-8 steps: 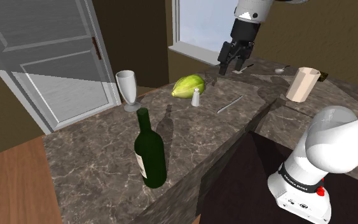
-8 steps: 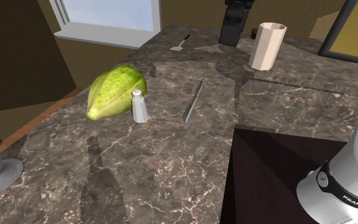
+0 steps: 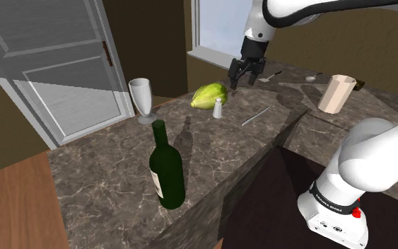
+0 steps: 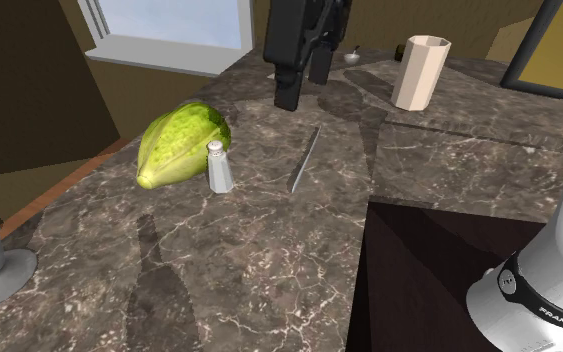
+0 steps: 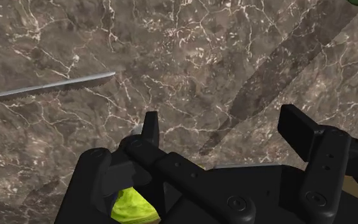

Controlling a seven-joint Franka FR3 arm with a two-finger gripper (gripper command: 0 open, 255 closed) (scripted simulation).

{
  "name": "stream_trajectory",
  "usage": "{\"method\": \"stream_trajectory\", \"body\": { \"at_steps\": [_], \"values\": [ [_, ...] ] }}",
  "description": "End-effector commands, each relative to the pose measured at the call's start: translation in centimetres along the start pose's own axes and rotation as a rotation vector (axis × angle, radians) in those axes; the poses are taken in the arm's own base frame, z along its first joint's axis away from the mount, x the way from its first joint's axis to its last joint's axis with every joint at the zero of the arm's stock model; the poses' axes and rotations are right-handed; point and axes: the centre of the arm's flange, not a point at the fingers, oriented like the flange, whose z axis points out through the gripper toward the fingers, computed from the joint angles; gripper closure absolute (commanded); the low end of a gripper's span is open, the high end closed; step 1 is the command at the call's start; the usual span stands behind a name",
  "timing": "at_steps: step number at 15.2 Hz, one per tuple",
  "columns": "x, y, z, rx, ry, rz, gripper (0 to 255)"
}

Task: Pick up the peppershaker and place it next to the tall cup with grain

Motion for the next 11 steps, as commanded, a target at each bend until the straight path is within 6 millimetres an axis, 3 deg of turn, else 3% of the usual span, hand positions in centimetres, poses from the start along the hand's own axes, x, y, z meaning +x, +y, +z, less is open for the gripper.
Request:
{"method": "stream_trajectory", "body": {
  "at_steps": [1,11],
  "values": [
    [1.7,0.4,1.9,-0.009,0.007,0.026,0],
    [10.5,3.8,10.6,-0.055,0.03,0.152,0]
  ]
}}
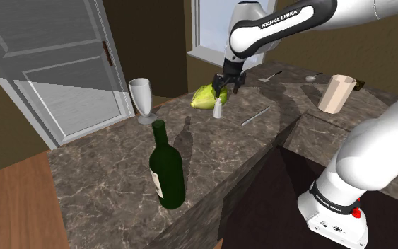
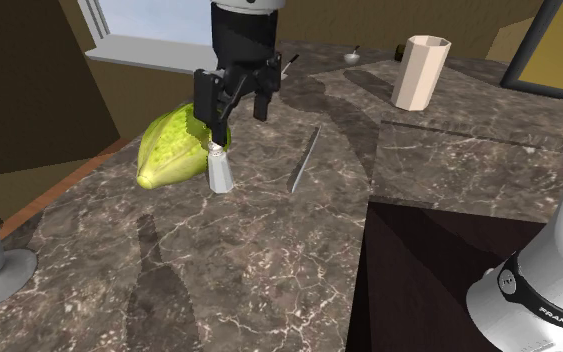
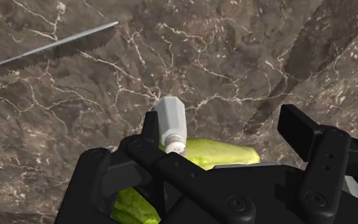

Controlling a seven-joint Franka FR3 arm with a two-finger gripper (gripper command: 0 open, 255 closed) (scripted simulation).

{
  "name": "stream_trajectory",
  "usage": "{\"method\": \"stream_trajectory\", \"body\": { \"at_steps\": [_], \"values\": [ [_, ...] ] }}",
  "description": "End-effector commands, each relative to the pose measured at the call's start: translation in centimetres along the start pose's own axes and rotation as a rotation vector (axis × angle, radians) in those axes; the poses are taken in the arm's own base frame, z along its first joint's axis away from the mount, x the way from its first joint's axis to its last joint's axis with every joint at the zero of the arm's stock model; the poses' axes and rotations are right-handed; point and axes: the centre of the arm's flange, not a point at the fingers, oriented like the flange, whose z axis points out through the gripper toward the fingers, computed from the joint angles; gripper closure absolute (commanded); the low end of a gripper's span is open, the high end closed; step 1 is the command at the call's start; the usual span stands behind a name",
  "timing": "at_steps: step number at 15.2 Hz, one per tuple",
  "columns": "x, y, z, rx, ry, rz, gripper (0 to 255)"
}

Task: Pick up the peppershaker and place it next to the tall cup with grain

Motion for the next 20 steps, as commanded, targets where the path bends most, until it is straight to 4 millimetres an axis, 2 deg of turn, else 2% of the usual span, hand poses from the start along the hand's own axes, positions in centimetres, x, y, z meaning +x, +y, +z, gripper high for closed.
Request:
{"method": "stream_trajectory", "body": {
  "at_steps": [1,8,15,20],
  "values": [
    [1.9,0.6,1.7,-0.009,0.006,0.026,0],
    [7.9,2.8,7.7,-0.04,0.022,0.113,0],
    [8.0,2.9,11.4,-0.04,0.022,0.113,0],
    [8.0,3.0,11.7,-0.04,0.022,0.113,0]
  ]
}}
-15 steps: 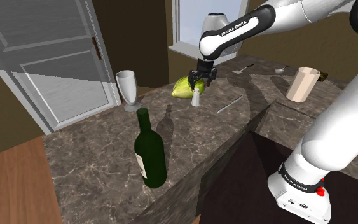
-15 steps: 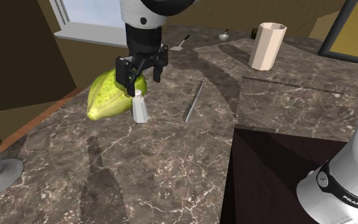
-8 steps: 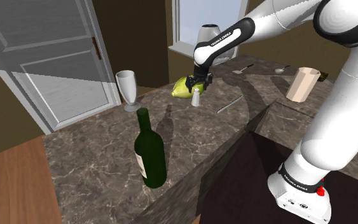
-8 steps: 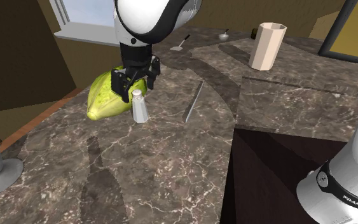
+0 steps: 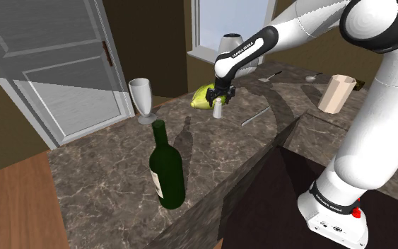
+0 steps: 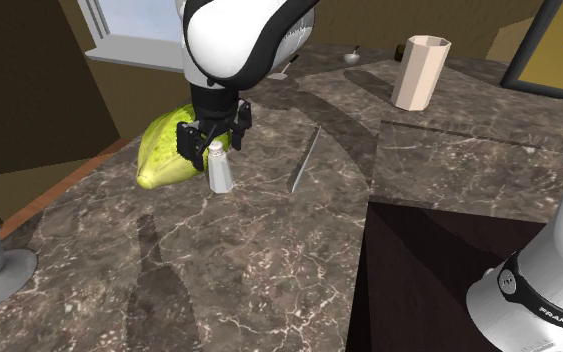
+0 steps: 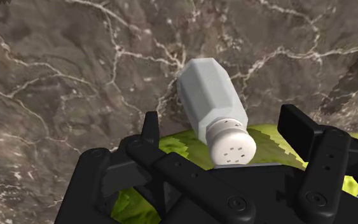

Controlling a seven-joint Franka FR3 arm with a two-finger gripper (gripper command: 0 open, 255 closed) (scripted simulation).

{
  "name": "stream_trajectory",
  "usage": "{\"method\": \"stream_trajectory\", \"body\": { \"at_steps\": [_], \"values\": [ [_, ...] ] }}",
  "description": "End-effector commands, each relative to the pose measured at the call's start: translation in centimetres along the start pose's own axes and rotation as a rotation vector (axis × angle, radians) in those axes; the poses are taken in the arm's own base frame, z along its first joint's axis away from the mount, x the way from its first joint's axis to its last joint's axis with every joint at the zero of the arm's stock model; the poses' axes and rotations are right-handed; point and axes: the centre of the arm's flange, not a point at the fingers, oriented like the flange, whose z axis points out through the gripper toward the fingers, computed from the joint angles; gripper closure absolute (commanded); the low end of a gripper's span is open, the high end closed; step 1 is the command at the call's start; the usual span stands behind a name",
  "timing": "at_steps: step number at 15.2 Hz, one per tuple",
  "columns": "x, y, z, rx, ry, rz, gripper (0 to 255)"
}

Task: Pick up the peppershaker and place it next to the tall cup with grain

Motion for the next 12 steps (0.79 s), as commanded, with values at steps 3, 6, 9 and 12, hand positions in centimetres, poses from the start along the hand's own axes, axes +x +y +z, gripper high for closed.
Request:
{"method": "stream_trajectory", "body": {
  "at_steps": [3,6,9,12],
  "values": [
    [0.0,0.0,0.02,0.0,0.0,0.0,0],
    [0.0,0.0,0.02,0.0,0.0,0.0,255],
    [0.0,0.01,0.02,0.0,0.0,0.0,255],
    [0.01,0.0,0.01,0.0,0.0,0.0,255]
  ]
}}
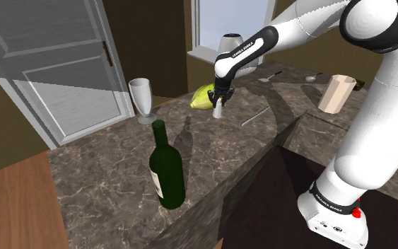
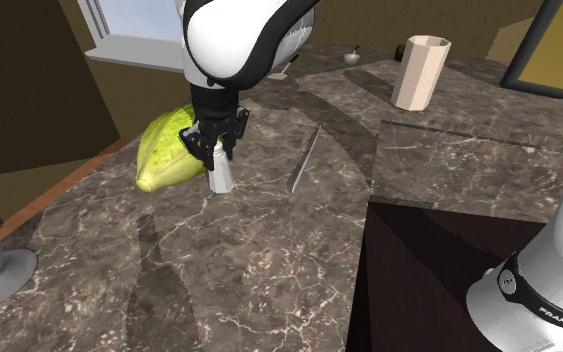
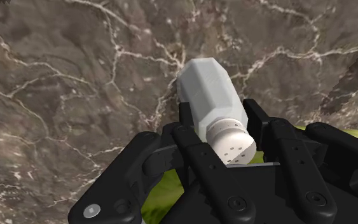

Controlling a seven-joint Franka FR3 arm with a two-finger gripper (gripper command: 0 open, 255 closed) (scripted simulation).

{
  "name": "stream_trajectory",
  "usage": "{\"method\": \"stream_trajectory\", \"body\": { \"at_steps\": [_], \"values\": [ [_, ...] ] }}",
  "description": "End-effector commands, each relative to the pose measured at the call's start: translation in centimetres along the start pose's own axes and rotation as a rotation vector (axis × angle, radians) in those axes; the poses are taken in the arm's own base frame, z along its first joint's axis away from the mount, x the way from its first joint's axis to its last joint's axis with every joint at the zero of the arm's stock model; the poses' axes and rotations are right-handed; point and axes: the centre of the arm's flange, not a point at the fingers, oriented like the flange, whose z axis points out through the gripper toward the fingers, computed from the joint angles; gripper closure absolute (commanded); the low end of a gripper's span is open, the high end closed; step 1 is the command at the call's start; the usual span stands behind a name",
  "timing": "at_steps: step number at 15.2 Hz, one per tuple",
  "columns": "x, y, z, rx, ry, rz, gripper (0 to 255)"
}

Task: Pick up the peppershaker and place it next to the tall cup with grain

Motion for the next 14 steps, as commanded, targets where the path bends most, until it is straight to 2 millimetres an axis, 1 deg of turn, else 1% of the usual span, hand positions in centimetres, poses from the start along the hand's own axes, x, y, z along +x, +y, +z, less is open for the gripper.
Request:
{"method": "stream_trajectory", "body": {
  "at_steps": [1,14],
  "values": [
    [0.0,0.0,0.0,0.0,0.0,0.0,255],
    [0.8,-0.3,-6.8,0.0,0.0,0.0,255]
  ]
}}
